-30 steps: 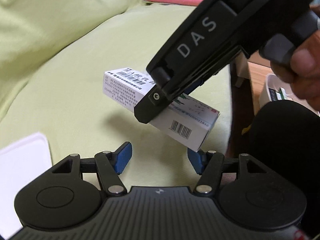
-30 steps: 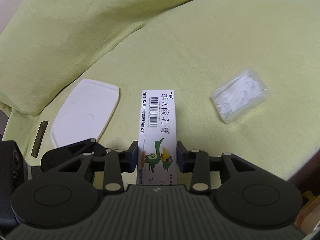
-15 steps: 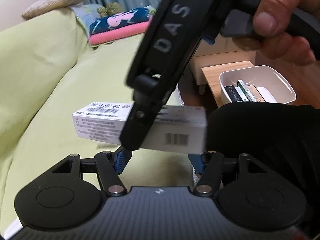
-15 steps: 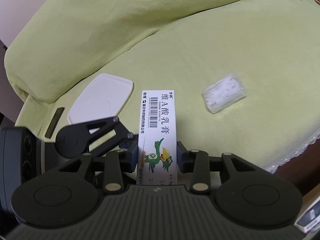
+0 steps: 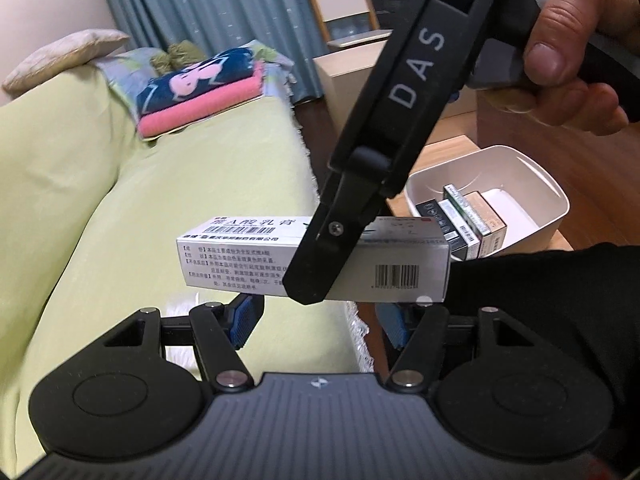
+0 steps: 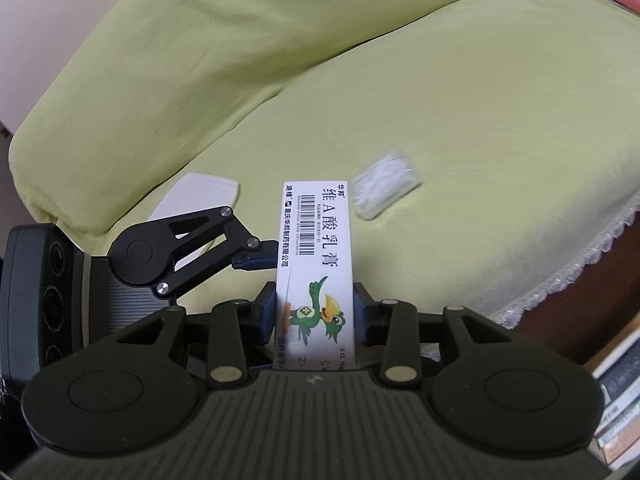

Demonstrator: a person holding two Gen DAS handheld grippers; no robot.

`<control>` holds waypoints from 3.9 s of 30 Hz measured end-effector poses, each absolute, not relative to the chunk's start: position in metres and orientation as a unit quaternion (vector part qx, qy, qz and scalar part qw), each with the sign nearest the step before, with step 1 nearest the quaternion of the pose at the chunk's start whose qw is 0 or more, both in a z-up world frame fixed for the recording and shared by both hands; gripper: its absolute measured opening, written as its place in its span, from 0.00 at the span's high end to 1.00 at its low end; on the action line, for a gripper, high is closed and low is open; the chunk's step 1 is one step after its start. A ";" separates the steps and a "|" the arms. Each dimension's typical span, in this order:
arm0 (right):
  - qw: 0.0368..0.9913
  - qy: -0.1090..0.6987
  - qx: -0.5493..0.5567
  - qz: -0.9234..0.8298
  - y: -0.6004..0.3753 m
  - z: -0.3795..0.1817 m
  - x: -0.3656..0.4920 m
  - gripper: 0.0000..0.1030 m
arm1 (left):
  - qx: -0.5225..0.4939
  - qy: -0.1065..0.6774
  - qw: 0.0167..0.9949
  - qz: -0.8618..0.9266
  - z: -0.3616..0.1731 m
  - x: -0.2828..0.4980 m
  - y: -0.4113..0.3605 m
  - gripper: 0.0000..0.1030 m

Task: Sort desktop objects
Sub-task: 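Carry the white-and-green ointment box with the right gripper toward the white basin, then lower the ointment box with the right gripper into the basin beside the boxes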

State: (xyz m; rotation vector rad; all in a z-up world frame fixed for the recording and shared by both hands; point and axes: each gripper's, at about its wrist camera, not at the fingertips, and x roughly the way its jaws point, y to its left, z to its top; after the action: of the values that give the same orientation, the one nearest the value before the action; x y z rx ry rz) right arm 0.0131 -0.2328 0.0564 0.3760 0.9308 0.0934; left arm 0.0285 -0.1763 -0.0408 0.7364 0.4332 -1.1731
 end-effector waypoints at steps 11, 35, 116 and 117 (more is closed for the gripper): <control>0.885 0.416 0.209 -0.018 -0.286 0.064 -0.038 0.67 | 0.362 0.174 0.705 -0.585 -0.031 0.016 -0.253 0.38; 0.873 0.377 0.267 -0.155 -0.385 0.050 -0.155 0.67 | 0.382 0.153 0.602 -0.684 -0.056 -0.031 -0.389 0.38; 0.693 0.397 0.363 -0.481 -0.496 -0.168 -0.251 0.67 | 0.407 0.273 0.628 -0.604 -0.195 -0.029 -0.505 0.38; 0.690 0.401 0.362 -0.482 -0.498 -0.171 -0.250 0.67 | 0.406 0.272 0.629 -0.604 -0.194 -0.029 -0.505 0.38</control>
State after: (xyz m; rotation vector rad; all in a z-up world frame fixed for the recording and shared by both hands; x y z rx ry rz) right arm -0.2499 -0.4983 -0.1705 0.8103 0.8958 -1.0770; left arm -0.0292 -0.5050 -0.1944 0.9311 0.6236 -1.3834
